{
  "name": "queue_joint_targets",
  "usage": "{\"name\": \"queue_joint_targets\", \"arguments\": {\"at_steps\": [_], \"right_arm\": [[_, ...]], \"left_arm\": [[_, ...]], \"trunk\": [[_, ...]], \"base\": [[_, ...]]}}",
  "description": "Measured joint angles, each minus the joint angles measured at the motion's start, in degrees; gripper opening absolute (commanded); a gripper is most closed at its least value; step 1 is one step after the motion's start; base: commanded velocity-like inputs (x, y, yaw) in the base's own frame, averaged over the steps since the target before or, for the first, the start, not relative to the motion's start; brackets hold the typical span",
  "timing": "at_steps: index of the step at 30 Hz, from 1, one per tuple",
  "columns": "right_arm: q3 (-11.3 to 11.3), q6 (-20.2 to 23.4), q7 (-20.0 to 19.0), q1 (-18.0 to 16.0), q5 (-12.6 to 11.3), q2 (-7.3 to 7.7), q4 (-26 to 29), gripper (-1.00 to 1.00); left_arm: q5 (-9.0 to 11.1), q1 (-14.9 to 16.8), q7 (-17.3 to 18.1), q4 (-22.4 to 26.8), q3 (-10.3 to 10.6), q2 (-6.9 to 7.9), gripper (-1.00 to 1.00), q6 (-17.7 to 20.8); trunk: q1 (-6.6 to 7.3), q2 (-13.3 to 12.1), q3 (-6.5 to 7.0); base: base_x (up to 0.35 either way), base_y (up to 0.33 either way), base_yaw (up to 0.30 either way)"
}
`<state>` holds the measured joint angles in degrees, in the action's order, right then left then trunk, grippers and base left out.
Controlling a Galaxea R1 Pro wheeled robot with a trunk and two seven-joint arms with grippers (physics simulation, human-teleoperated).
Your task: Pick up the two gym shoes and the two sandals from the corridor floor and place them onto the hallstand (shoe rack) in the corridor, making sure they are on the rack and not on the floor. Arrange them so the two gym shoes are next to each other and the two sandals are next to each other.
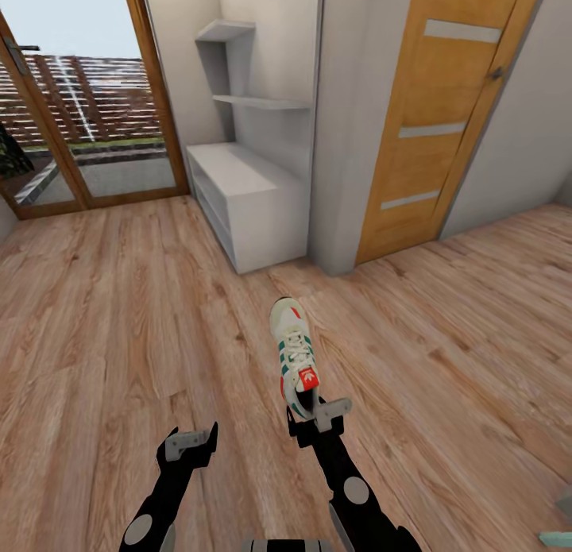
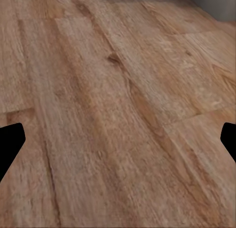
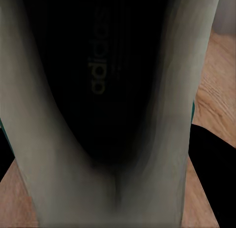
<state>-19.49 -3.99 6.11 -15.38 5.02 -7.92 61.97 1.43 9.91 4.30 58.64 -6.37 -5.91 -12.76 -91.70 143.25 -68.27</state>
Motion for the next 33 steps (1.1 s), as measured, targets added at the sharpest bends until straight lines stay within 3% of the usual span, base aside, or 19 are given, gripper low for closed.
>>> {"name": "queue_joint_targets", "arguments": {"at_steps": [12,33], "right_arm": [[0.00,0.00,0.00,-0.02,-0.03,0.00,0.02,-1.00],[0.00,0.00,0.00,-0.04,0.00,0.00,-0.07,-1.00]], "left_arm": [[0.00,0.04,-0.03,0.19,0.03,0.00,1.00,0.03],[0.04,0.06,-0.08,0.44,-0.01,0.00,1.00,0.04]], "trunk": [[0.00,0.00,0.00],[0.00,0.00,0.00]], "base": [[0.322,-0.130,0.000],[0.309,-0.006,0.000]]}}
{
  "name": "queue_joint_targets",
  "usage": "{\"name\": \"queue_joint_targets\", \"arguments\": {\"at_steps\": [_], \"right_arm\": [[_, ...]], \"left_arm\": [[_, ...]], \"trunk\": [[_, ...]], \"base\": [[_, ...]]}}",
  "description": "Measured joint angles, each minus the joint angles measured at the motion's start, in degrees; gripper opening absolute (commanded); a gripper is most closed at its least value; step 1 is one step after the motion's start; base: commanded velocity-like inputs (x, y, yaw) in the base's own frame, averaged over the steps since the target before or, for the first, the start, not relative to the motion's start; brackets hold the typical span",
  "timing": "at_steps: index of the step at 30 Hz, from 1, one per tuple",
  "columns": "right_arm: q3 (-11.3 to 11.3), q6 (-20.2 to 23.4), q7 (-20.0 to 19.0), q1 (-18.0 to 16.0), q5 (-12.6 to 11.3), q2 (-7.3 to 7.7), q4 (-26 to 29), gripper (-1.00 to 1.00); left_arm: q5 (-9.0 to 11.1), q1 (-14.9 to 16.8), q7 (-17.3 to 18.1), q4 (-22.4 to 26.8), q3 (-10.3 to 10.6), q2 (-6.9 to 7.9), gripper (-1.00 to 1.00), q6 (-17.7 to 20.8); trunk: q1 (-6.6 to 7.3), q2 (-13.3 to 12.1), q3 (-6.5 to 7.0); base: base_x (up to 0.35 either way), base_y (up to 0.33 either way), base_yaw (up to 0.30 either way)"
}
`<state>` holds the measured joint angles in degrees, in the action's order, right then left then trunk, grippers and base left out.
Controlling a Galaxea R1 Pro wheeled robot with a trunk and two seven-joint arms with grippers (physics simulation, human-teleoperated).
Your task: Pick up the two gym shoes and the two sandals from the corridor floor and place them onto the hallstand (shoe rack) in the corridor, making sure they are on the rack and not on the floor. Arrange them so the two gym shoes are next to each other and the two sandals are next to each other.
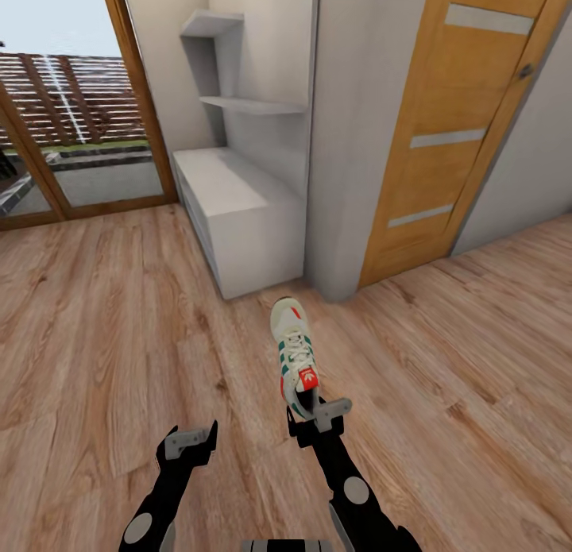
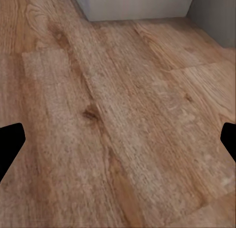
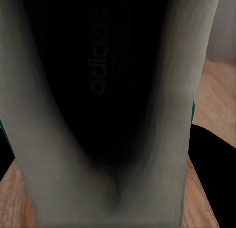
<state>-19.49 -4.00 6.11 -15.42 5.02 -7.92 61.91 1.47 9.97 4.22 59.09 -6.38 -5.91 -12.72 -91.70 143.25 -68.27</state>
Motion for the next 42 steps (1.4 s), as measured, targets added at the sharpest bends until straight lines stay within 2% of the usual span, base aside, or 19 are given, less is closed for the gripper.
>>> {"name": "queue_joint_targets", "arguments": {"at_steps": [18,42], "right_arm": [[0.00,0.00,0.00,0.02,-0.02,0.00,-0.10,-1.00],[-0.01,0.00,0.00,0.02,0.14,0.00,-0.10,-1.00]], "left_arm": [[-0.02,0.02,0.00,0.02,0.00,0.00,1.00,0.00],[-0.04,-0.22,0.00,0.27,-0.09,0.00,1.00,-0.09]], "trunk": [[-0.01,0.00,-0.04],[-0.04,0.00,-1.51]], "base": [[0.325,0.000,0.010],[0.018,0.000,0.197]]}}
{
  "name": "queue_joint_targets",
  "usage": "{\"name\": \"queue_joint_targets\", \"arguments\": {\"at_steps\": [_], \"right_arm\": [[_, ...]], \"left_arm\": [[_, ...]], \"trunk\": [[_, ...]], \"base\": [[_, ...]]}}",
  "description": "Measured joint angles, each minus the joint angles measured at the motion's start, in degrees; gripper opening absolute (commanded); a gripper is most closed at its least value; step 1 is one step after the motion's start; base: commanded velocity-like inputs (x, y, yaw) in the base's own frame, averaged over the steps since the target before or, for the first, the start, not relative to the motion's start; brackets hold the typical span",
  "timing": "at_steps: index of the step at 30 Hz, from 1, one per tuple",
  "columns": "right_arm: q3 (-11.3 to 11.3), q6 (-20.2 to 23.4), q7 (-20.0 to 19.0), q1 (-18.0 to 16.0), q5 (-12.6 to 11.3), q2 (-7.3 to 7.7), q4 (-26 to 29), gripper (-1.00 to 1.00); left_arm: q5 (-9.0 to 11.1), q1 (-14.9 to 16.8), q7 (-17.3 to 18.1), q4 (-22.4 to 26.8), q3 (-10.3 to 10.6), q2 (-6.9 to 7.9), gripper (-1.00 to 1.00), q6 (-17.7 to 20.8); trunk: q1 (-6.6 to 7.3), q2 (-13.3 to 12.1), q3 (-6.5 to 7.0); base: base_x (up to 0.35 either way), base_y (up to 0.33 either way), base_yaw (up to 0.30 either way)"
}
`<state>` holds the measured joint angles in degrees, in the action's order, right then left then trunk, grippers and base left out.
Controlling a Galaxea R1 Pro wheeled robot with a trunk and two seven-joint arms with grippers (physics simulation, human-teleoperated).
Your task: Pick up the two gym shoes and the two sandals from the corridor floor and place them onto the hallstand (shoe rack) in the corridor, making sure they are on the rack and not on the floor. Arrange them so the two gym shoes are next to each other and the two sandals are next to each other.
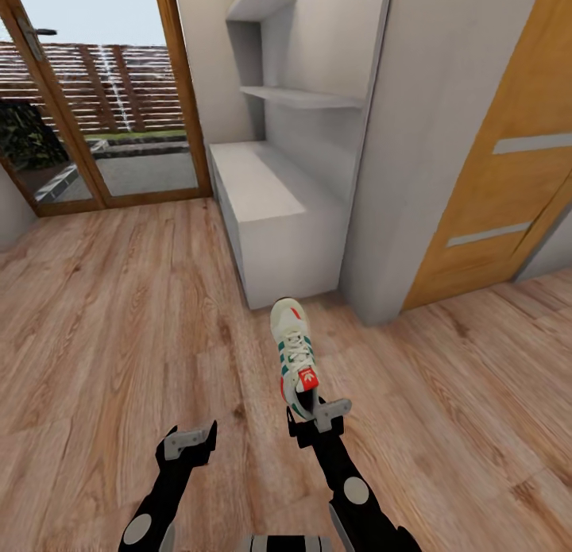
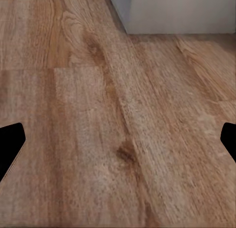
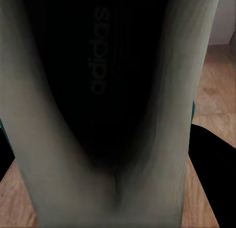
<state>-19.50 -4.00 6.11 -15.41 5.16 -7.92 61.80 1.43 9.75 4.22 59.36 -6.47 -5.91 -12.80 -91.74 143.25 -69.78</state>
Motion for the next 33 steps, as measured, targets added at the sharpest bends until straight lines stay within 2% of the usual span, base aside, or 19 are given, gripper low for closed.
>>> {"name": "queue_joint_targets", "arguments": {"at_steps": [12,20,33], "right_arm": [[-0.01,-0.01,0.00,0.00,0.00,0.00,-0.01,-1.00],[-0.01,-0.01,0.01,0.01,-0.01,0.00,-0.01,-1.00],[-0.01,-0.01,0.01,0.01,-0.01,0.00,-0.01,-1.00]], "left_arm": [[0.09,-0.02,0.00,0.01,-0.01,0.00,1.00,0.01],[2.55,-0.11,0.14,0.03,0.04,0.15,1.00,-0.23],[2.71,-0.11,0.16,0.02,0.04,0.16,1.00,-0.19]], "trunk": [[0.03,0.00,-0.76],[0.03,0.00,-1.27],[0.03,0.00,-2.10]], "base": [[0.247,0.077,0.216],[0.296,0.181,0.216],[0.283,0.209,0.217]]}}
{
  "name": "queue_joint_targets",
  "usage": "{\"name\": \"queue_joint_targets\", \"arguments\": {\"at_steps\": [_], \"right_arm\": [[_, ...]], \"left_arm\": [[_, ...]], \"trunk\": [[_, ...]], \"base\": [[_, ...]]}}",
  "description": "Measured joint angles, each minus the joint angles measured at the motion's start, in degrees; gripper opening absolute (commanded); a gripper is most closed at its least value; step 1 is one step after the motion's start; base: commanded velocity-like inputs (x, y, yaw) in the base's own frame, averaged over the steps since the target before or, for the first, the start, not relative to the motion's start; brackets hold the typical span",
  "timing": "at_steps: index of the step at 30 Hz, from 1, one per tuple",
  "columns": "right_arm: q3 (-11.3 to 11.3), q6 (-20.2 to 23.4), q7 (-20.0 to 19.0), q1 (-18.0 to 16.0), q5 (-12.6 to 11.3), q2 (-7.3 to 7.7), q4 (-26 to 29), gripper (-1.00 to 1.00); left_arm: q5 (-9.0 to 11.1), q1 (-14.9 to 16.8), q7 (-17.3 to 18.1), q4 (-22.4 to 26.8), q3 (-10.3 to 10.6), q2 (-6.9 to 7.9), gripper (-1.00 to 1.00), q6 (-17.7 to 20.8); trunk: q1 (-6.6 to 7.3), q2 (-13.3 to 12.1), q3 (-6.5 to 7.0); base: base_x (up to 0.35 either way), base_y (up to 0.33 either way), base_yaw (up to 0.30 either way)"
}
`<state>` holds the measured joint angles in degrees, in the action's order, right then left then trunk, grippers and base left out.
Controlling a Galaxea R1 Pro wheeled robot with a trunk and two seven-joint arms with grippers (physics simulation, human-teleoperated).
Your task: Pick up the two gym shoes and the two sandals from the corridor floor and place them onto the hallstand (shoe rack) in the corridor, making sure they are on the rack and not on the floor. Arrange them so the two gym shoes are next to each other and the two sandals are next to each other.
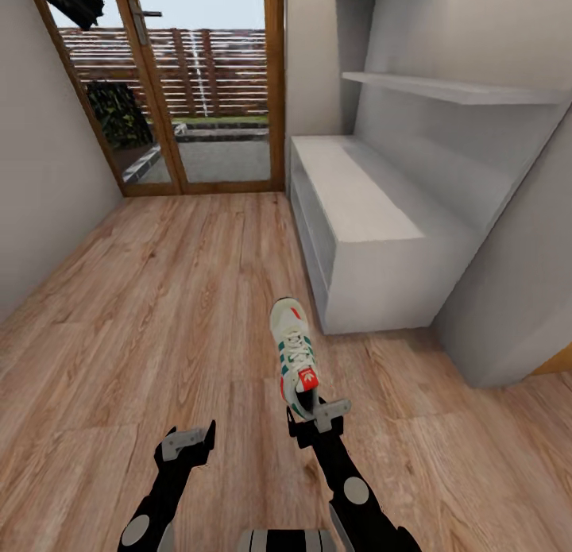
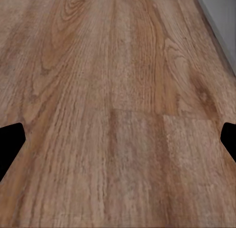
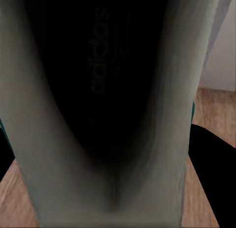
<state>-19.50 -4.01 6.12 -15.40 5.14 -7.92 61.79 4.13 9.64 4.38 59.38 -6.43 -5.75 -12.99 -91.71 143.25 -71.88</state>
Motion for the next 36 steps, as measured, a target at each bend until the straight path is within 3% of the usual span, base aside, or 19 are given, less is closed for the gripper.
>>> {"name": "queue_joint_targets", "arguments": {"at_steps": [36], "right_arm": [[0.10,-0.08,0.00,0.01,-0.06,0.00,0.11,-1.00]], "left_arm": [[0.00,-0.06,0.05,0.08,-0.01,0.00,1.00,-0.08]], "trunk": [[0.00,0.00,-1.91]], "base": [[0.289,0.183,0.233]]}}
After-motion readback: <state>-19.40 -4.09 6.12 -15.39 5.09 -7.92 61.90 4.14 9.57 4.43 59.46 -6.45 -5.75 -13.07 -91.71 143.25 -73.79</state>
